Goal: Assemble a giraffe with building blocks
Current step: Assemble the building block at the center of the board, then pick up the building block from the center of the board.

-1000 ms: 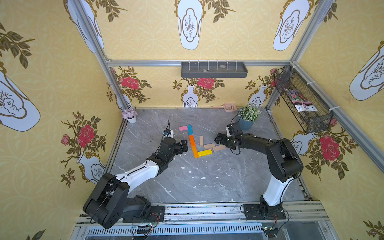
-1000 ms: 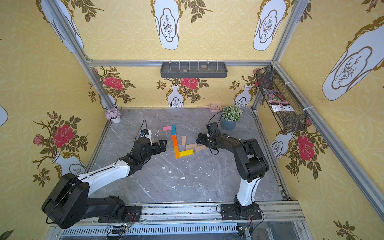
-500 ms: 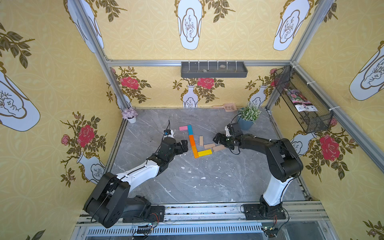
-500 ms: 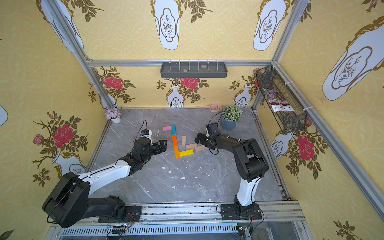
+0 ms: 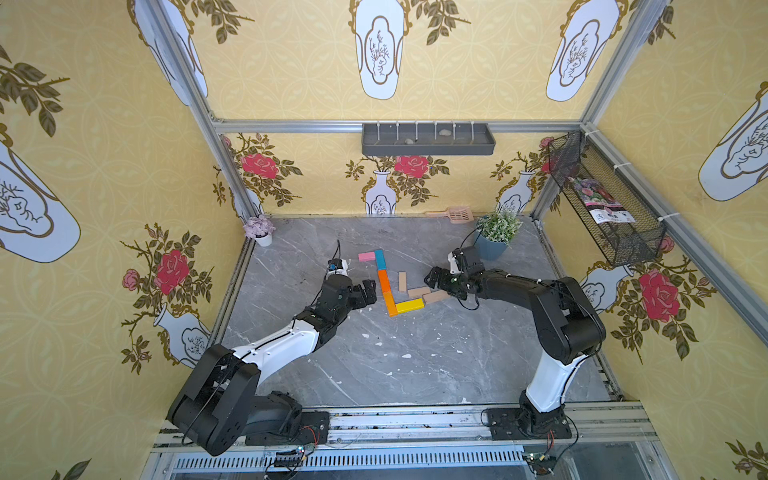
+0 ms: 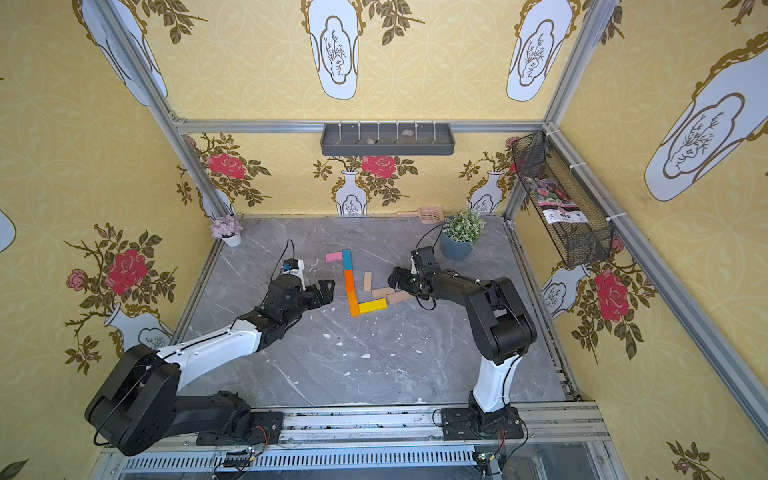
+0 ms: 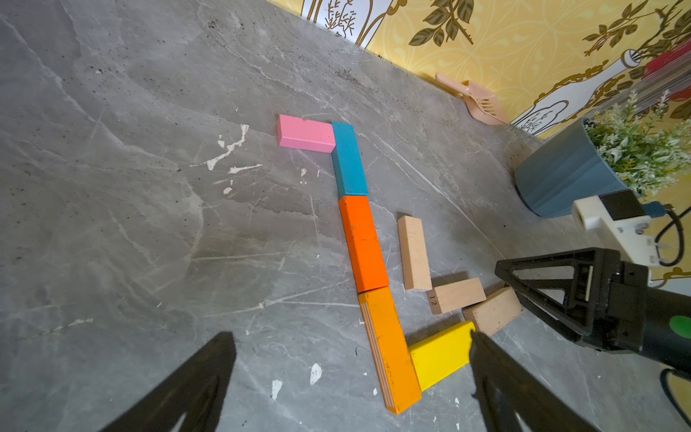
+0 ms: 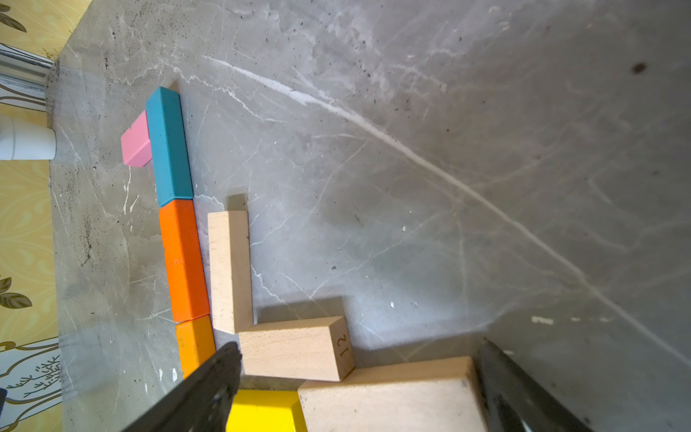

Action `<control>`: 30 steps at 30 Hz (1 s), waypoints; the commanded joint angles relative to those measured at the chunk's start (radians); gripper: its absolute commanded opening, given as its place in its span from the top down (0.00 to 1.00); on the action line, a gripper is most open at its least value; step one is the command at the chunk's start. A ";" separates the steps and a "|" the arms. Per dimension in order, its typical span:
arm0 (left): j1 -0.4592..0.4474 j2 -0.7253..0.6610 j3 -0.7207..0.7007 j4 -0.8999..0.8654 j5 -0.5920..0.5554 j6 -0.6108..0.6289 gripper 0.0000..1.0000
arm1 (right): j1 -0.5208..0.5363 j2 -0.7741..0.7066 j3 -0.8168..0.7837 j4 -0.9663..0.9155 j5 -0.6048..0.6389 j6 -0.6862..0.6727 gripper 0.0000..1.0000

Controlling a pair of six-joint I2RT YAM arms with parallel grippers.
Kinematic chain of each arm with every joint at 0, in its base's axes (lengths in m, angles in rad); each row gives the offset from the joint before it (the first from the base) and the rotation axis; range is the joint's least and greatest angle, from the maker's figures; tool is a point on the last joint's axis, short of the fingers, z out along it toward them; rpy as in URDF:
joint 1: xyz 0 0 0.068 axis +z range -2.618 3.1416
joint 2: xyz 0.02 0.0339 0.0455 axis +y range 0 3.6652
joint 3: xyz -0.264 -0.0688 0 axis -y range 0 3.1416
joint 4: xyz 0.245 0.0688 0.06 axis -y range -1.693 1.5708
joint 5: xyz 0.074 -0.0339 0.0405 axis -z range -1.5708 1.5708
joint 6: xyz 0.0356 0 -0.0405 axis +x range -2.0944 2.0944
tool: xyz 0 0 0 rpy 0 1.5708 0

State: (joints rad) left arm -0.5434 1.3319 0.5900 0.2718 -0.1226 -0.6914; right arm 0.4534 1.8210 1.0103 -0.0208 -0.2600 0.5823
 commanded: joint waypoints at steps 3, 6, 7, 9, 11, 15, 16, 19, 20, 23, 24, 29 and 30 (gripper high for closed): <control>0.000 0.001 0.005 0.014 0.004 0.006 0.01 | 0.010 -0.005 -0.001 0.027 -0.010 0.007 0.02; 0.000 0.000 0.005 0.012 0.004 0.006 0.01 | 0.010 -0.006 -0.003 0.028 -0.010 0.010 0.02; 0.000 0.000 0.005 0.012 0.005 0.006 0.01 | 0.010 -0.008 -0.004 0.027 -0.010 0.009 0.03; 0.000 0.000 0.005 0.012 0.005 0.006 0.01 | 0.011 -0.011 -0.003 0.027 -0.010 0.008 0.02; 0.000 -0.002 0.005 0.012 0.005 0.006 0.01 | 0.010 -0.012 -0.002 0.027 -0.010 0.010 0.03; 0.000 -0.006 0.005 0.009 0.002 0.007 0.01 | 0.013 -0.011 -0.002 0.027 -0.010 0.014 0.03; 0.000 -0.007 0.004 0.010 0.003 0.007 0.01 | 0.014 -0.010 -0.003 0.029 -0.010 0.016 0.03; 0.000 -0.007 0.005 0.009 0.002 0.007 0.01 | 0.018 -0.007 -0.004 0.030 -0.009 0.016 0.03; 0.000 -0.008 0.005 0.009 0.003 0.007 0.01 | 0.019 -0.006 -0.003 0.029 -0.009 0.017 0.03; 0.000 -0.008 0.004 0.009 0.004 0.007 0.01 | 0.018 -0.014 0.002 0.018 0.008 0.016 0.03; 0.000 -0.010 0.004 0.010 0.003 0.007 0.01 | 0.017 -0.023 0.008 0.004 0.036 0.010 0.03; 0.000 -0.016 0.000 0.007 -0.011 0.004 0.01 | 0.043 -0.078 0.079 -0.124 0.254 -0.022 0.02; 0.000 -0.018 -0.002 0.005 -0.023 -0.001 0.01 | 0.060 -0.073 0.112 -0.153 0.294 -0.033 0.01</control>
State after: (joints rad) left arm -0.5434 1.3174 0.5900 0.2684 -0.1234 -0.6888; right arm 0.4862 1.7561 1.0737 -0.1081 -0.1158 0.5797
